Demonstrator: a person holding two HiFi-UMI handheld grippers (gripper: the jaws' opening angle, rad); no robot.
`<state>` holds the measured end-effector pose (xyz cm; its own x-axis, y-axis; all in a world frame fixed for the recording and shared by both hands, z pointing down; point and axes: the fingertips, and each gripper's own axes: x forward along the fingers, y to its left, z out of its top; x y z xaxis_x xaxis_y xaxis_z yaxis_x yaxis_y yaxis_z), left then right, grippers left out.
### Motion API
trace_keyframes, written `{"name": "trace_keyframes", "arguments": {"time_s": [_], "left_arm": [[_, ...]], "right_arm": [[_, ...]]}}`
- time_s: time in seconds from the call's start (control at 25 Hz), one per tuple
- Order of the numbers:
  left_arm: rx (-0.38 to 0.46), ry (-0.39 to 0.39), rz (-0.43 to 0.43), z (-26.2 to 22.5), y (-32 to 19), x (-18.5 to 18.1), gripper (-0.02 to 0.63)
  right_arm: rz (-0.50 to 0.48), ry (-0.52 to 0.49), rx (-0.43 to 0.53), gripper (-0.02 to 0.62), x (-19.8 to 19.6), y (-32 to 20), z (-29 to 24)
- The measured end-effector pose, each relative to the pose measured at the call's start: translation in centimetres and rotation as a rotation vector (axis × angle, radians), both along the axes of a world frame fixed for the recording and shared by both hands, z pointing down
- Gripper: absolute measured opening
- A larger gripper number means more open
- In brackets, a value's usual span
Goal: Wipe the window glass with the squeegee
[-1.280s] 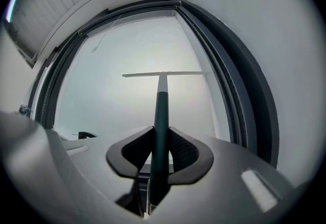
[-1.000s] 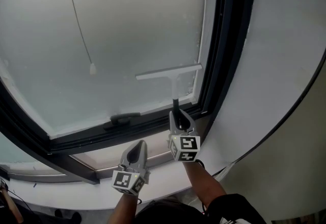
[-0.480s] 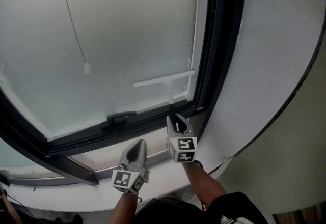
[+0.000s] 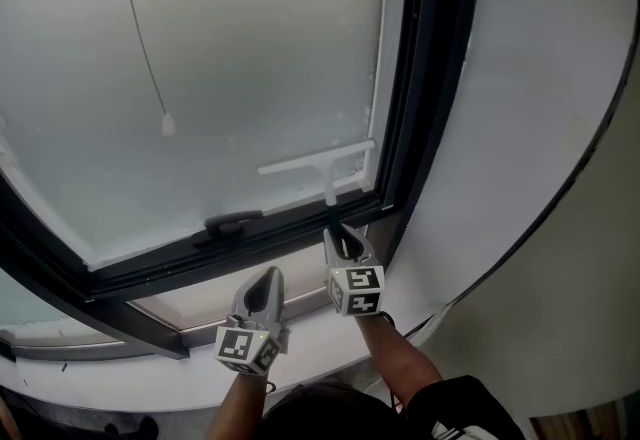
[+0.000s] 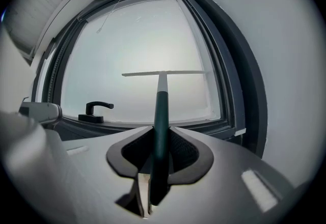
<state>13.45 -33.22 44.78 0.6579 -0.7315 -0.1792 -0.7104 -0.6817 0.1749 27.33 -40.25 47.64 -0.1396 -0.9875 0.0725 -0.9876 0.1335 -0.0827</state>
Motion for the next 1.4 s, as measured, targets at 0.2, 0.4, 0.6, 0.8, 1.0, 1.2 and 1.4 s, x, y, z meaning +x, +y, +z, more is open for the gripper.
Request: {"name": "trace_keyframes", "arguments": {"time_s": [0.2,0.4,0.6,0.8,1.0,1.2,1.4], "left_arm": [[-0.009,-0.005,-0.003,0.5,0.3,0.4,-0.002],[-0.031,-0.012,-0.021,1.1,0.5,0.3,-0.002],[-0.054,-0.022,-0.045,1.8,1.0,0.1,-0.002],[-0.059,-0.031,-0.074,2.4,1.0,-0.4,-0.002],[-0.09,-0.041,-0.095,2.7,1.5,-0.3,-0.002],[-0.112,-0.044,-0.112,4.1,1.9,-0.3,-0.002],[-0.165,-0.033,-0.139,5.3,2.6,-0.4,-0.002]], "right_arm": [[-0.002,0.009,-0.021,0.097,0.1,0.4,0.9],[0.002,-0.002,-0.044,0.097,0.2,0.5,1.9],[-0.003,-0.01,-0.072,0.097,0.0,0.8,3.0],[-0.011,-0.014,-0.098,0.097,0.0,1.0,4.2],[-0.017,-0.02,-0.114,0.097,-0.1,1.5,5.0],[-0.045,-0.033,-0.127,0.097,-0.5,1.8,5.2],[-0.043,-0.025,-0.101,0.097,-0.1,2.0,5.3]]}}
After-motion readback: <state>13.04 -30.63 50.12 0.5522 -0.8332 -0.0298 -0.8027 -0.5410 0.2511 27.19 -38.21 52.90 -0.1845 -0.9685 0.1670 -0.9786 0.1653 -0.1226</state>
